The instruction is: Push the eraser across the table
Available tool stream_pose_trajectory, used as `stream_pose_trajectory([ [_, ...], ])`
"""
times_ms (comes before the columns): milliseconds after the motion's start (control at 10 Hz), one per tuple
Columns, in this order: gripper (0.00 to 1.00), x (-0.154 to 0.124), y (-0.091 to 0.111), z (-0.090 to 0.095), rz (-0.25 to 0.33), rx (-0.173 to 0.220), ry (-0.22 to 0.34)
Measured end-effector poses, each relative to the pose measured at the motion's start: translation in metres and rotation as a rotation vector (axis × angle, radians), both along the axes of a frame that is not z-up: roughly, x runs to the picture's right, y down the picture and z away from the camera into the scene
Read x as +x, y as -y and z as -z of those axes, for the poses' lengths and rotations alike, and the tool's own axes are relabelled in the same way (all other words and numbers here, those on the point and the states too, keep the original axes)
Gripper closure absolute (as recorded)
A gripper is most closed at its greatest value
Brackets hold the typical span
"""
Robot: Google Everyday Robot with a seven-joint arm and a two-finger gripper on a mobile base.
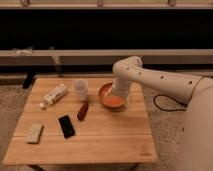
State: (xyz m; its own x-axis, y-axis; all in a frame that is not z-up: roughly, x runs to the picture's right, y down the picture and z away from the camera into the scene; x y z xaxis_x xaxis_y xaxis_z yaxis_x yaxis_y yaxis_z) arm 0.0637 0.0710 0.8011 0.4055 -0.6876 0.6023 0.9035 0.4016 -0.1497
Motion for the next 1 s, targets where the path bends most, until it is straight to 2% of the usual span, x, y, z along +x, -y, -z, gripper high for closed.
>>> stream_pose_trajectory([
  [200, 0.20, 0.000, -0.001, 0.000, 0.006, 0.001, -0.001],
  [400, 0.20, -0.013, 0.000, 0.007, 0.048, 0.019, 0.028],
  [500, 0.20, -0.031, -0.001, 0.013, 0.081, 0.029, 0.053],
  [800, 0.20, -0.109, -0.015, 0.039, 0.188, 0.046, 0.139],
  [1000, 0.20, -0.163, -0.021, 0.048, 0.263, 0.051, 0.192],
])
